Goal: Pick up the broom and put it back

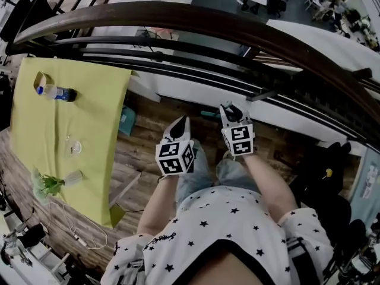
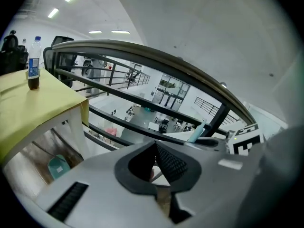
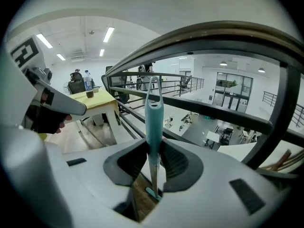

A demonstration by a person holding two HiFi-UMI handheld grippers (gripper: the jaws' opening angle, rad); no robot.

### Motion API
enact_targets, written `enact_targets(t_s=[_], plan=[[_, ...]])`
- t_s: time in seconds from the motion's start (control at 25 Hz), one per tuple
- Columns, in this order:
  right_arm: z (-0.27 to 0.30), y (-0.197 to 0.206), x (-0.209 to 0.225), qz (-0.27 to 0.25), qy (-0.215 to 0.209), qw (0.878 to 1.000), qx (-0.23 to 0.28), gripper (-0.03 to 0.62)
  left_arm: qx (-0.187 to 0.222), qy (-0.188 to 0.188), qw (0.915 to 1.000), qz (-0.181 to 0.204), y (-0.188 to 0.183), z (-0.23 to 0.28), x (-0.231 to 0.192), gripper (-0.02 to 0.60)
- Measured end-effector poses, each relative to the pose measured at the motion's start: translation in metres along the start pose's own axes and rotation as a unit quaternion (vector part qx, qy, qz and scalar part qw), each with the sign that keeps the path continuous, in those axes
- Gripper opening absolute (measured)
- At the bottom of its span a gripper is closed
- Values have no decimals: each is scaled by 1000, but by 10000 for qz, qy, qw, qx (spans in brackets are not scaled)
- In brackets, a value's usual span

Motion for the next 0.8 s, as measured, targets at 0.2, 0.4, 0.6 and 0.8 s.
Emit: enact_targets(t_s=[0.2, 0.4, 0.6, 0.8], plan=[[32, 7, -5, 101, 120, 9997, -173, 84, -106, 30, 9999, -41, 6, 12, -19, 11], [60, 8, -11, -26, 92, 9997, -238, 84, -148, 42, 9999, -56, 7, 28, -34, 11], [90, 0, -13, -88, 96, 9997, -184, 84, -128, 76, 9999, -46, 4, 45, -45, 11], [117, -10, -13, -98, 96, 9998, -114, 84, -135, 56, 9998, -126, 3, 56, -53, 11]])
Point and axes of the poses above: the fingertips, and each gripper's own axes: z forward along the fingers, x to its right, y out of its underside, the point moved 4 cm from there along -z, backward along the fingers, and after that the axes turned 8 degrees about z, right-handed, at the moved point
